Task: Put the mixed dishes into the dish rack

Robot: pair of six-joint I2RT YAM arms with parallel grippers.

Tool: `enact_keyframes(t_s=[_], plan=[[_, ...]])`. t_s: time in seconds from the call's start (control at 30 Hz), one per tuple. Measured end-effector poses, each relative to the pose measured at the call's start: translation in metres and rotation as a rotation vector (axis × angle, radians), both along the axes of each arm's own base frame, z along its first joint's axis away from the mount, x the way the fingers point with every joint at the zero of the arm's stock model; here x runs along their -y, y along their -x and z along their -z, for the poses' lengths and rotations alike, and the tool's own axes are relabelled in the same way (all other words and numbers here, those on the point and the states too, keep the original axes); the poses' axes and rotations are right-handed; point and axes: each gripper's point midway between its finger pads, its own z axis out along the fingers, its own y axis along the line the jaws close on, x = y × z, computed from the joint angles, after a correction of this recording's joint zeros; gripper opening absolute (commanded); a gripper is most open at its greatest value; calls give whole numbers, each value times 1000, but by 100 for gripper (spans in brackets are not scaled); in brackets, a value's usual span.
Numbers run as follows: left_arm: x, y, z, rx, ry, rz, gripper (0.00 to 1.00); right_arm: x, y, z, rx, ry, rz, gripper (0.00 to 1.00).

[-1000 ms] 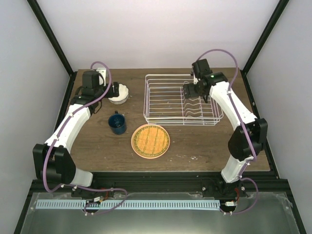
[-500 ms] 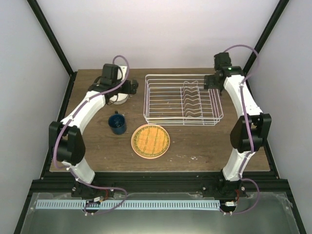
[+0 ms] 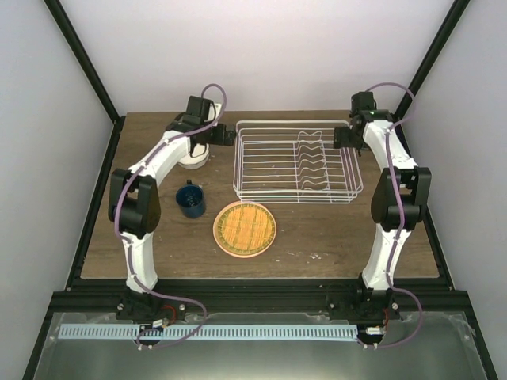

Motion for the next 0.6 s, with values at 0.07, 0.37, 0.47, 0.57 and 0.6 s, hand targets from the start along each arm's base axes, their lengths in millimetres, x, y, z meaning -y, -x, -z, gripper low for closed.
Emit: enact_keyframes(t_s=[0.07,0.37,0.47,0.57,0.6], plan=[[1,-3,11,-23,-7,1,100,-1,-3,13,-20,-9,-4,100],[13,-19,46,-95,-33,19,100,-3,-21,44,-50,-20,-9,100],[17,-27,50,-99,-32,22,100,-3,-33,52,-45,-19,-11,100],[20,-37,52,-93,-31,23,100,-2,-41,59,-43,-18,-13,100],[21,-40,52,-89,-29,23,100,-2,-43,60,-43,-17,-13,100]])
